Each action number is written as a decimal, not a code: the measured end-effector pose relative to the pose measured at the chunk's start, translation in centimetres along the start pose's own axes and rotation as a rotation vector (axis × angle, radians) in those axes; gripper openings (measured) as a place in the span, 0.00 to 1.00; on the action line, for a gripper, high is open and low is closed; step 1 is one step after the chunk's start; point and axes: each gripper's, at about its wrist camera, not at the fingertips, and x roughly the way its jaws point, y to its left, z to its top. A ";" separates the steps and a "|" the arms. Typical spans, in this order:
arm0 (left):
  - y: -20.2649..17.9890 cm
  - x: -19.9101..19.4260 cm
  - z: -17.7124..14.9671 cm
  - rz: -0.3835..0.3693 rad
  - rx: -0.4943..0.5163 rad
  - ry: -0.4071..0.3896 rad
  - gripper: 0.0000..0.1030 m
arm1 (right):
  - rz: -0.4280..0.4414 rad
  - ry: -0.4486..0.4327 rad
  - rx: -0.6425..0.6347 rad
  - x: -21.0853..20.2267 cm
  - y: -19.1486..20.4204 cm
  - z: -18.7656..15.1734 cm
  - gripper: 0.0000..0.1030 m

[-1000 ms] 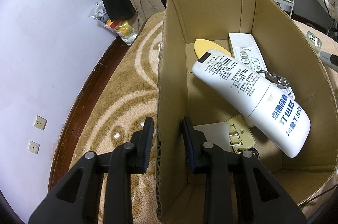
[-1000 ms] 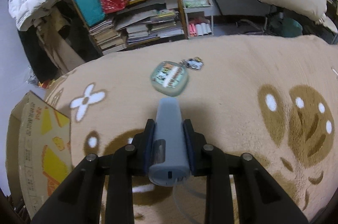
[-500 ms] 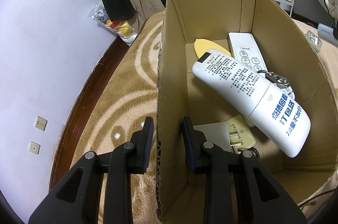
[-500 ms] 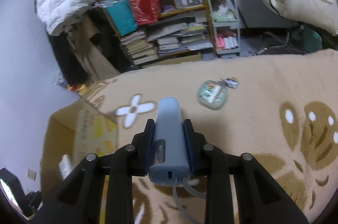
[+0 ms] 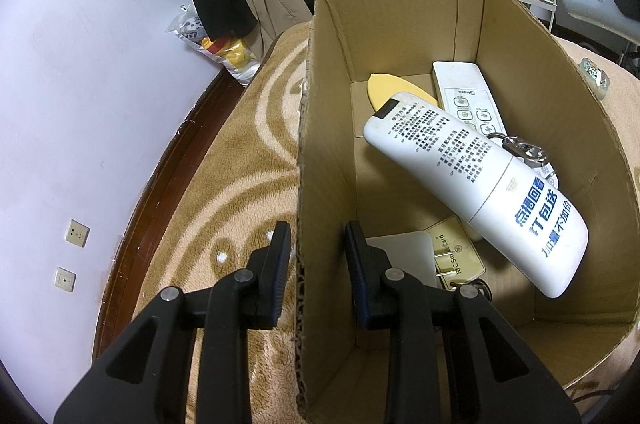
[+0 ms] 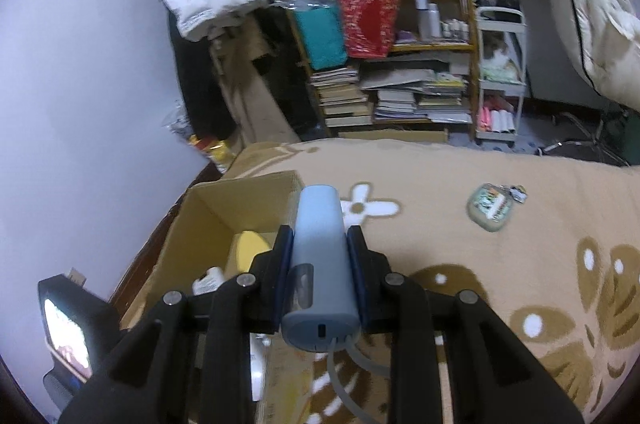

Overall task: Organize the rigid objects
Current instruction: 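Lift the light-blue device with the right tool and carry it over the box, then open the right tool to drop the light-blue device into the box, then move the right tool back and grasp the green cartoon pouch, then lift the green pouch with the right tool and carry it over the box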

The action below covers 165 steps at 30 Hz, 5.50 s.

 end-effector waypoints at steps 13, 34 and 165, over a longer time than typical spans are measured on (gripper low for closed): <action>0.0 0.0 0.0 0.000 0.000 0.000 0.27 | 0.116 0.050 -0.072 1.1 4.4 -2.1 0.28; -0.2 0.1 0.0 -0.001 0.004 -0.001 0.27 | 0.083 0.083 -0.075 3.1 3.9 -3.2 0.28; -0.1 0.0 -0.2 -0.003 -0.016 0.009 0.30 | 0.123 0.046 -0.181 1.5 5.0 -1.3 0.65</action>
